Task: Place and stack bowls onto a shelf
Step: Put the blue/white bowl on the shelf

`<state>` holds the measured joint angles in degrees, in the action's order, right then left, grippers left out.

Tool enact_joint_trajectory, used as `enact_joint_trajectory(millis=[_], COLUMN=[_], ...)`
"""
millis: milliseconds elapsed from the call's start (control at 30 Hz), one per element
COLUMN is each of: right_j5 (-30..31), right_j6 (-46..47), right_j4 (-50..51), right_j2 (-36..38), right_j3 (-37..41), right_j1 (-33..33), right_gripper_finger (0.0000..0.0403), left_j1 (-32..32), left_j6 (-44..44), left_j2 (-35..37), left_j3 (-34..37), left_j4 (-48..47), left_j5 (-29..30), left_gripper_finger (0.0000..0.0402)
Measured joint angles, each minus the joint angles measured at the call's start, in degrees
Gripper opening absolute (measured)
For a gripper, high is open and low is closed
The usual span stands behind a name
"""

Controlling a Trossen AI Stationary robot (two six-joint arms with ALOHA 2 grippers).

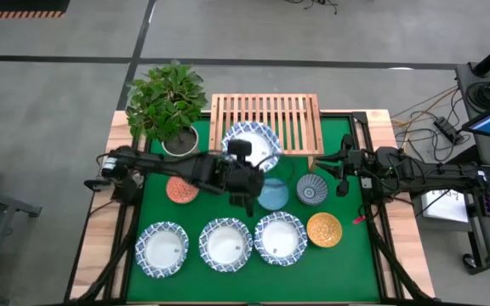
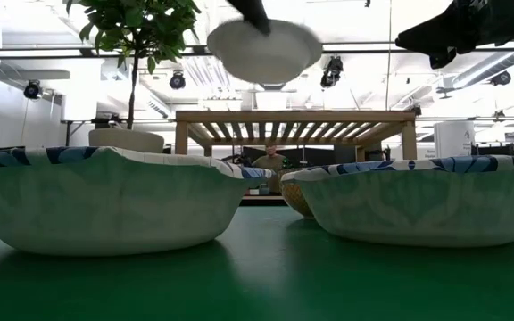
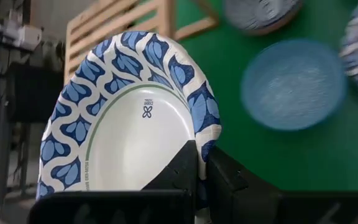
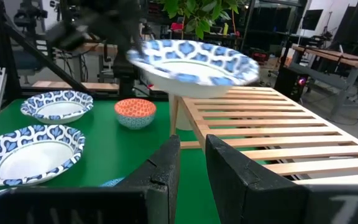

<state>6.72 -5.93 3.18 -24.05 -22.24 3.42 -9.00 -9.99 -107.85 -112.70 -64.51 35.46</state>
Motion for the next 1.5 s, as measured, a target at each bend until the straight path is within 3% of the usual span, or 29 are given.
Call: enact_joint_trajectory(millis=[367, 533, 900, 1500], right_j5=[1.0, 1.0, 1.0, 0.9], right_j6=[-0.2, -0.3, -0.7, -0.6], right_j4=[0.0, 0.0, 0.0, 0.0], right_j2=[0.0, 0.0, 0.0, 0.0], right_j3=[0.0, 0.0, 0.0, 0.0], right_j1=[0.0, 0.0, 0.0, 0.0], right_gripper_finger=[0.0068, 0.0068, 0.0068, 0.0068], left_j1=[12.6, 16.2, 17.8, 18.0], left_j6=[1.0, 4.7, 7.2, 8.2], left_j2=[0.0, 0.0, -0.2, -0.3], left_j3=[0.4, 0.8, 2.7, 4.8], left_j4=[2.4, 2.4, 4.3, 5.8], left_j5=[-0.1, -3.5, -3.9, -4.1], left_gripper_finger=[0.0, 0.0, 0.0008, 0.0115])
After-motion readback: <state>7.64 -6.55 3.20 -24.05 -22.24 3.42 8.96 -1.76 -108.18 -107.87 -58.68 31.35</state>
